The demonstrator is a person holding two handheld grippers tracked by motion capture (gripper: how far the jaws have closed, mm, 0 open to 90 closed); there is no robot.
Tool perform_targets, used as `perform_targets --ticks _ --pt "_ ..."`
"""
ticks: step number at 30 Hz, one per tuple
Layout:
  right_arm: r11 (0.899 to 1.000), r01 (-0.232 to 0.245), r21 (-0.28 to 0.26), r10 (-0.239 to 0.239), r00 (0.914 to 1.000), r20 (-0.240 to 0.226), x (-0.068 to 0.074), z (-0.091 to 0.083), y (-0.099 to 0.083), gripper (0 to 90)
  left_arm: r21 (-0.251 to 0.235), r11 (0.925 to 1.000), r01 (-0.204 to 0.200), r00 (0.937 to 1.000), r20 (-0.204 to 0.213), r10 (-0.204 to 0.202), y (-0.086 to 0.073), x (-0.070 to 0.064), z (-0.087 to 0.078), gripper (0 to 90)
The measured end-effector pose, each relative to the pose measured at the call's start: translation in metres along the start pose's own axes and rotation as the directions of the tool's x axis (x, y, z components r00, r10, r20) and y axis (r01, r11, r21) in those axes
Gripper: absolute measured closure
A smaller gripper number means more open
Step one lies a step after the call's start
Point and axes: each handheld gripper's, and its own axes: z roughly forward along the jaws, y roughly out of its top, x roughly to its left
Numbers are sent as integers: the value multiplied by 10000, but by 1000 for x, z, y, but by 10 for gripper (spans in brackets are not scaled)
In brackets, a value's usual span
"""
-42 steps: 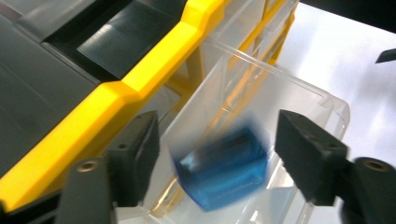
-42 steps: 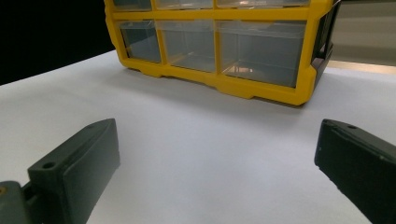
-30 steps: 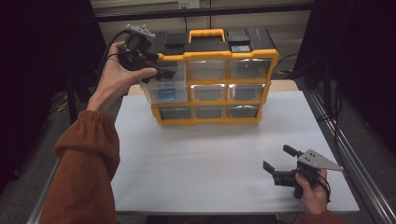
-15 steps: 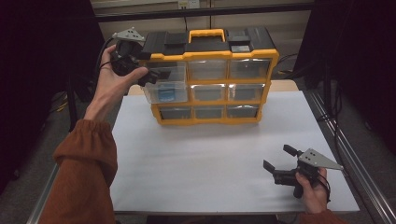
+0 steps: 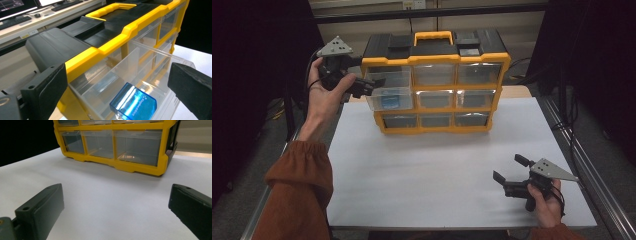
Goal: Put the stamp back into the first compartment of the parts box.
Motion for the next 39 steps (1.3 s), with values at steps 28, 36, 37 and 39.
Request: perform_targets --ticks 28,36,37,39 --pt "10000 32 22 -32 9999 114 2 -1 1 0 -2024 9752 899 9862 -1189 -1156 -79 -20 -24 19" --pt "10000 47 -13 -46 9999 118 2 -1 1 0 -2415 9610 1350 9778 -1244 -1686 -109 -29 -17 19" --pt "10000 49 -10 -48 9999 120 2 -1 1 0 -2440 9599 1380 9752 -1361 -1748 -113 -31 -17 19" --pt "10000 65 16 -66 9999 117 2 -1 1 0 -2518 9562 1494 9715 -1426 -1894 -120 -32 -14 18"
